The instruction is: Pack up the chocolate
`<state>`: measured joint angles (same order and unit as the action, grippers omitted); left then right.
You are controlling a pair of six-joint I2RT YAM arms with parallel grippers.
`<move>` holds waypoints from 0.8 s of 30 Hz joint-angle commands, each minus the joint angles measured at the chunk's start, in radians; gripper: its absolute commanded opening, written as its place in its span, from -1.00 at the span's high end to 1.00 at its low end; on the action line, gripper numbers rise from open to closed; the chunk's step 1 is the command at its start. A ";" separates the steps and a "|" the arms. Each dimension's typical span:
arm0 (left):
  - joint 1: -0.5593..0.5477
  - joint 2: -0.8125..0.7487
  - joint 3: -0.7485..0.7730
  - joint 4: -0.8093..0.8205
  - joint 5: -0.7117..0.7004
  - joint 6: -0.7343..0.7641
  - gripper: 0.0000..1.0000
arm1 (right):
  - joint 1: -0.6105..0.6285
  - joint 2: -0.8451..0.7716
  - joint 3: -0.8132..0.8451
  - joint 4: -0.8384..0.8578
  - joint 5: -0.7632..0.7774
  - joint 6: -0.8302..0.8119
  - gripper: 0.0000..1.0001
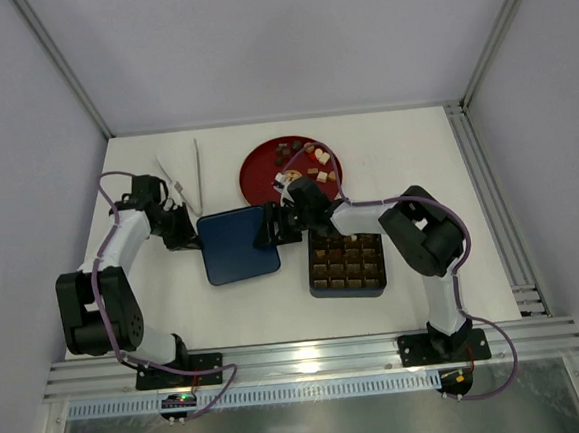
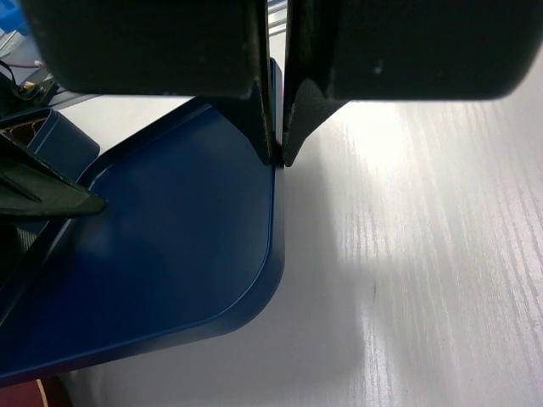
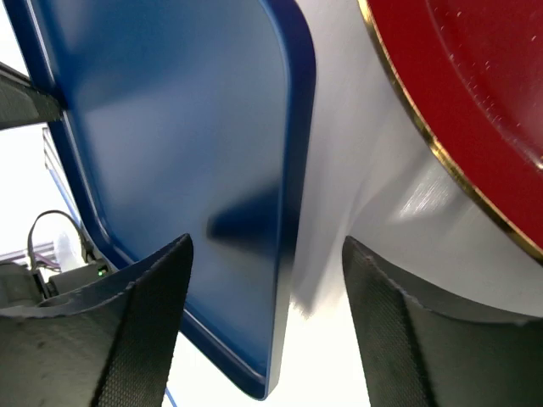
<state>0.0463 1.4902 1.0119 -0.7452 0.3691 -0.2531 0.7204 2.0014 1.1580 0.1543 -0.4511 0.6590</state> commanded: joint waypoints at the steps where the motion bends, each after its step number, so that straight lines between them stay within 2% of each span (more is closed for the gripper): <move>1: 0.009 -0.041 0.047 -0.010 0.057 0.000 1.00 | -0.006 -0.088 -0.024 0.105 -0.034 0.040 -0.39; 6: 0.010 -0.054 0.070 -0.023 0.077 -0.002 0.99 | -0.018 -0.136 -0.060 0.166 -0.069 0.088 -0.12; 9: 0.013 -0.059 0.086 -0.036 0.090 -0.002 0.99 | -0.033 -0.171 -0.099 0.244 -0.098 0.134 -0.03; 15: 0.013 -0.070 0.122 -0.043 0.152 -0.011 0.99 | -0.047 -0.210 -0.126 0.300 -0.149 0.188 0.12; 24: 0.006 -0.087 0.145 -0.043 0.229 -0.023 1.00 | -0.047 -0.237 -0.119 0.291 -0.176 0.203 0.25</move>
<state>0.0544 1.4437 1.1130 -0.7834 0.5182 -0.2592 0.6701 1.8202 1.0378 0.3939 -0.5987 0.8486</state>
